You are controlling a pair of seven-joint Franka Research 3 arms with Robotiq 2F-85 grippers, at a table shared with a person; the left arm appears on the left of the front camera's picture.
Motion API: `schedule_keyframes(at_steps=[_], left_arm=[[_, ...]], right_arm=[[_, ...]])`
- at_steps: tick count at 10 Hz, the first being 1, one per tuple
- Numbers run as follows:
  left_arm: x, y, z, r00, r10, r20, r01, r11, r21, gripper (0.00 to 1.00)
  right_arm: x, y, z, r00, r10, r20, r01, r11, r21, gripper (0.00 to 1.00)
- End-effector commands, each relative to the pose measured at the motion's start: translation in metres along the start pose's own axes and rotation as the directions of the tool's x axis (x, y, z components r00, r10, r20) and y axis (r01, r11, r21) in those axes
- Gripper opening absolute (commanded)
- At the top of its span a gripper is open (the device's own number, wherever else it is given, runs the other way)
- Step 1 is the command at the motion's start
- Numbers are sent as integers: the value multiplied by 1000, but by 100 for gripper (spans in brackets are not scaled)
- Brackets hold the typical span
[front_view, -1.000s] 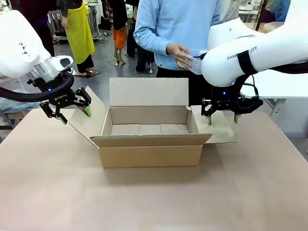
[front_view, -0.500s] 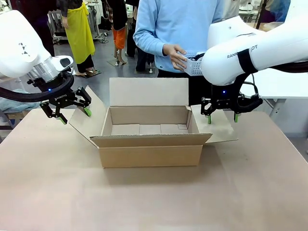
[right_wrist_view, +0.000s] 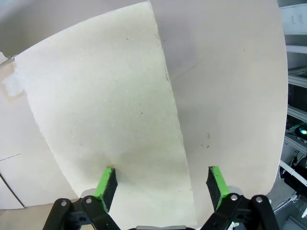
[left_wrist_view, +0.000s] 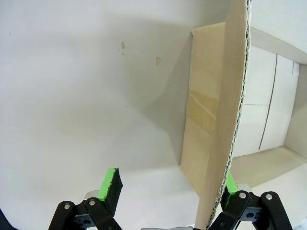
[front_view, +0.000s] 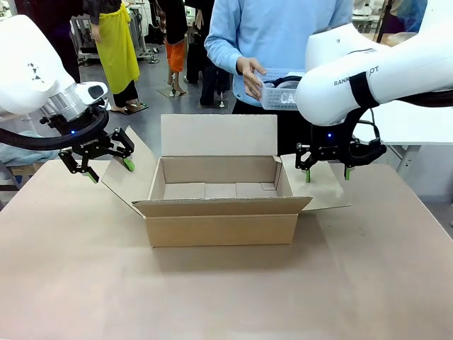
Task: Pack the gift set into the box.
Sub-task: Lift both hands away from the flaps of the Package Box.
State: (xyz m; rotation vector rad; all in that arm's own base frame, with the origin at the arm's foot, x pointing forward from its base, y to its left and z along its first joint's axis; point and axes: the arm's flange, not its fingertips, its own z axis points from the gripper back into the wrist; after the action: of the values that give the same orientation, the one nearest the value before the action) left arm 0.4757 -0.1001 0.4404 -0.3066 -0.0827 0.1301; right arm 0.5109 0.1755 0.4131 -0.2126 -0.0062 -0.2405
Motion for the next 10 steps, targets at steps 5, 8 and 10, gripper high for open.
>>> schedule_keyframes(at_steps=[5, 8, 10], left_arm=[[-1, 0, 3, 1000, 8, 2, -8, 1000, 12, 100], [-1, 0, 3, 1000, 8, 2, -8, 1000, 12, 100], [-1, 0, 3, 1000, 8, 2, -8, 1000, 12, 100]], right_arm=[[0, 0, 4, 1000, -7, 5, 7, 1000, -13, 100], [0, 0, 4, 1000, -7, 5, 7, 1000, -13, 100], [0, 0, 4, 1000, -7, 5, 7, 1000, -13, 100]])
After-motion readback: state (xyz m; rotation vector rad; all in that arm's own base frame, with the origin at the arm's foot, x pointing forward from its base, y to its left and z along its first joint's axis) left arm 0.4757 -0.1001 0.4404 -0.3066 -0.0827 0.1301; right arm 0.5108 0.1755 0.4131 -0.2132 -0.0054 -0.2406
